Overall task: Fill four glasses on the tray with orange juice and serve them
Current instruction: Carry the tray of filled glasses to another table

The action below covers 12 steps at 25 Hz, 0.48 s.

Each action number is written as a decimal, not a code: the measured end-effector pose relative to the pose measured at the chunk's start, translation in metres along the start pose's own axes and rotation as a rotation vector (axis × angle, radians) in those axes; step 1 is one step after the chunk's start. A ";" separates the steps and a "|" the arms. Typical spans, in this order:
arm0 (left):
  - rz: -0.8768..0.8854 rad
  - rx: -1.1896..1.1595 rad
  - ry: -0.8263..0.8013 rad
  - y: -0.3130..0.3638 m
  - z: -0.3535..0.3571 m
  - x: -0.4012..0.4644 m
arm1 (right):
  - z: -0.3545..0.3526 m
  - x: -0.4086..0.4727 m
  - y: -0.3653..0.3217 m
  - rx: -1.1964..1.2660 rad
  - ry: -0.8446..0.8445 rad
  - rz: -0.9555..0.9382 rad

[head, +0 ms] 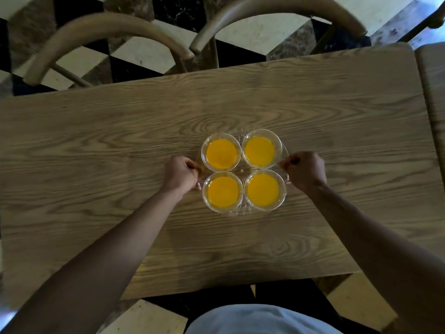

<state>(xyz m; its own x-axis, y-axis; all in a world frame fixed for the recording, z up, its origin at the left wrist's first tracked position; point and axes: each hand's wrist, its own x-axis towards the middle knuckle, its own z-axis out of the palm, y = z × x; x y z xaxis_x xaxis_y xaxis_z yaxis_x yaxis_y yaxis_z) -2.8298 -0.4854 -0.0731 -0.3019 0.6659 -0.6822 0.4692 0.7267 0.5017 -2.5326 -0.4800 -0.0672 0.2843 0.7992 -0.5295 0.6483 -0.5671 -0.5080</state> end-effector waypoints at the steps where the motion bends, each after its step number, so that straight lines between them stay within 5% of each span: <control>1: -0.003 -0.004 0.000 0.000 0.000 0.000 | 0.001 0.001 0.001 0.004 -0.007 0.005; 12: -0.017 -0.042 0.001 -0.005 0.001 0.005 | 0.008 0.005 0.000 -0.012 0.008 -0.004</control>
<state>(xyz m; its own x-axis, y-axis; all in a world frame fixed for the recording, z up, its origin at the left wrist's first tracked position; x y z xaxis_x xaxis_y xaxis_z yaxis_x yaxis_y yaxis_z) -2.8328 -0.4862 -0.0795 -0.3108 0.6534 -0.6903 0.4291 0.7445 0.5115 -2.5371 -0.4780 -0.0755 0.2874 0.8030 -0.5222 0.6576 -0.5618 -0.5019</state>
